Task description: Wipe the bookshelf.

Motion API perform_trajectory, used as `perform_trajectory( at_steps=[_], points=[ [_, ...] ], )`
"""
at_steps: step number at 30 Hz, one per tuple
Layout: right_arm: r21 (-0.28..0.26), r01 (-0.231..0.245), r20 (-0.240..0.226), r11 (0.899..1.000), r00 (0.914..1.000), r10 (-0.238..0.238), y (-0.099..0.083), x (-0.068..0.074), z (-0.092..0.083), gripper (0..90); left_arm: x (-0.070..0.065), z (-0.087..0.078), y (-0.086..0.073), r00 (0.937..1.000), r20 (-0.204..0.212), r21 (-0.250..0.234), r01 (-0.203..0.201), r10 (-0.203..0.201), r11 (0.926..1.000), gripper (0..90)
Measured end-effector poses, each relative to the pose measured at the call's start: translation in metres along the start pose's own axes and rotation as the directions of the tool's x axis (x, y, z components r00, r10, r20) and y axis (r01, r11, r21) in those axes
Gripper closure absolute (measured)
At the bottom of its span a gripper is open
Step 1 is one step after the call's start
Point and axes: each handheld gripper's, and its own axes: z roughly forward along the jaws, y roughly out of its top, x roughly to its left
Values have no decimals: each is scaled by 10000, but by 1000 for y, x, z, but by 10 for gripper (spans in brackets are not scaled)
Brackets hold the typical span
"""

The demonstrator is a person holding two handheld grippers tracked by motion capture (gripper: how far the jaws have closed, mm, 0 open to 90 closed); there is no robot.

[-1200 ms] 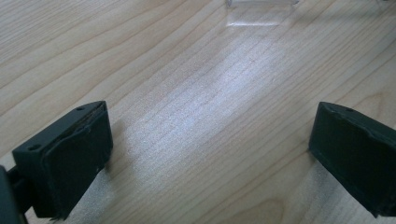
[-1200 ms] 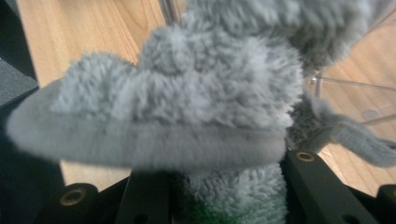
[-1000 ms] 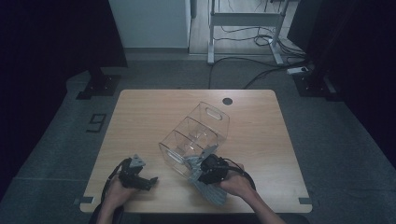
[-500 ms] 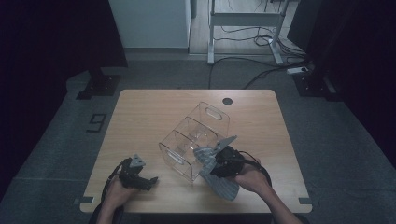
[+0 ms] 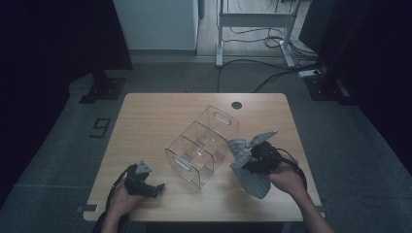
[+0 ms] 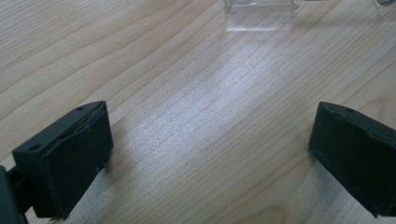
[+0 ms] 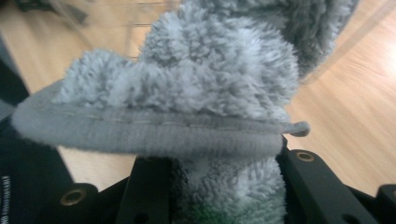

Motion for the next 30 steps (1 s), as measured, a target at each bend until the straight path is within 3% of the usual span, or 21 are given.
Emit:
perform_trajectory(
  at_steps=[7, 17, 24, 30],
  points=[
    [-36, -658, 693, 9978, 9954, 659, -12, -29, -17, 645, 0, 0, 0, 10000, -4, -36, 12, -12, 10000, 0],
    [-156, -1732, 1652, 9848, 9709, 1734, -32, -68, -34, 643, 0, 1, 0, 10000, -1, -69, 31, -31, 10000, 0],
    [-82, -2248, 2131, 9744, 9516, 2214, -48, -88, -19, 634, 0, 1, 1, 10000, -58, -39, 71, -71, 10000, 0],
    [-4, -2555, 2159, 9668, 9440, 2495, -63, -99, 8, 626, 0, 1, 1, 9999, -69, -6, 94, -94, 10000, 0]
  ],
)
